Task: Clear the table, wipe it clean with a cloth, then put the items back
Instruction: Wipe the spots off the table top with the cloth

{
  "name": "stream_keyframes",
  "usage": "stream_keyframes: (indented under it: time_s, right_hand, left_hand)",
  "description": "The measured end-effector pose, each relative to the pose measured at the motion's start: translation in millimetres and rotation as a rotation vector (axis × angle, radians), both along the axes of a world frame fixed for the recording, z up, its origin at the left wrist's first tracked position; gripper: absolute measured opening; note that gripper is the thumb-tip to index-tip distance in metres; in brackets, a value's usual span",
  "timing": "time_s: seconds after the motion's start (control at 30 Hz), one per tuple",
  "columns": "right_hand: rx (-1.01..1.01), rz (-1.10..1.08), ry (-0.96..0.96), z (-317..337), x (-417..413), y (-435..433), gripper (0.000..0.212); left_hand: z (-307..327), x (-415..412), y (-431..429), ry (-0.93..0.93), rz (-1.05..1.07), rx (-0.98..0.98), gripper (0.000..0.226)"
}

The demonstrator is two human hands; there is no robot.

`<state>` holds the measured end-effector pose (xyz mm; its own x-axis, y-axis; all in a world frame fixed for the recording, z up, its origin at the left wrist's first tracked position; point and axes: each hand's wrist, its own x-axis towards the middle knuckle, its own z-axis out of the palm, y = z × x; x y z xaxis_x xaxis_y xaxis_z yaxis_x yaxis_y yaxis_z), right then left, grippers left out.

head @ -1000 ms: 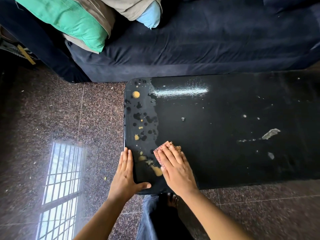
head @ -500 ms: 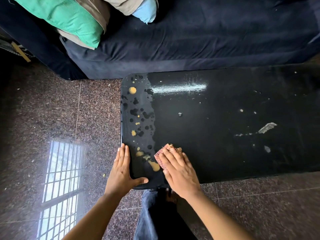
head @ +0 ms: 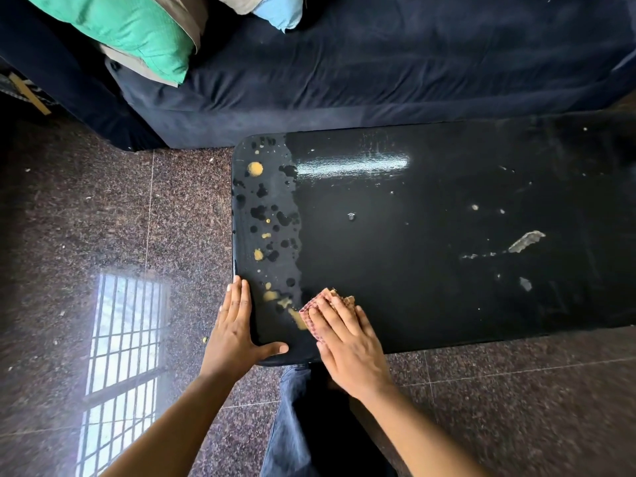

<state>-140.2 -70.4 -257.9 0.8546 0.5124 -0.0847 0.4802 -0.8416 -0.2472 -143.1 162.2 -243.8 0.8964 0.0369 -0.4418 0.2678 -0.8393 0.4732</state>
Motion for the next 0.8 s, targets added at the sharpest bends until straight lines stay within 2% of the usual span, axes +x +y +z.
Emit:
stream_keyframes:
  time_s: [0.07, 0.17, 0.27, 0.33, 0.5, 0.53, 0.6, 0.67, 0.8]
  right_hand:
    - [-0.037, -0.050, -0.001, -1, 4, -21, 0.055]
    - [-0.070, -0.276, 0.029, -2, 8, -45, 0.055]
    - [-0.064, -0.425, 0.038, -1, -1, -31, 0.055]
    - [-0.021, -0.406, 0.028, -1, -9, -10, 0.057]
    - [-0.008, -0.053, 0.021, -4, -13, 1, 0.056]
    - [-0.022, -0.037, 0.015, -5, -10, -7, 0.056]
    - [-0.055, -0.136, 0.031, -3, -6, -24, 0.057]
    - [-0.074, -0.308, 0.056, 0, -5, -31, 0.057]
    - [-0.060, -0.454, 0.074, 5, -11, -5, 0.059]
  left_hand:
    - [0, 0, 1, -0.001, 0.007, -0.007, 0.139]
    - [-1, 0, 1, -0.009, 0.013, -0.018, 0.139]
    - [0, -1, -1, -0.008, 0.018, -0.034, 0.137]
    - [1, -1, -3, -0.010, 0.018, -0.041, 0.136]
    - [-2, -2, 1, -0.030, 0.016, -0.035, 0.140]
    - [-4, -2, 2, -0.031, 0.016, -0.034, 0.138]
    - [-5, -3, 3, -0.050, -0.001, -0.051, 0.137]
    - [-3, -4, 4, -0.083, 0.070, -0.147, 0.124]
    - [12, -12, 3, -0.110, 0.530, -0.403, 0.067]
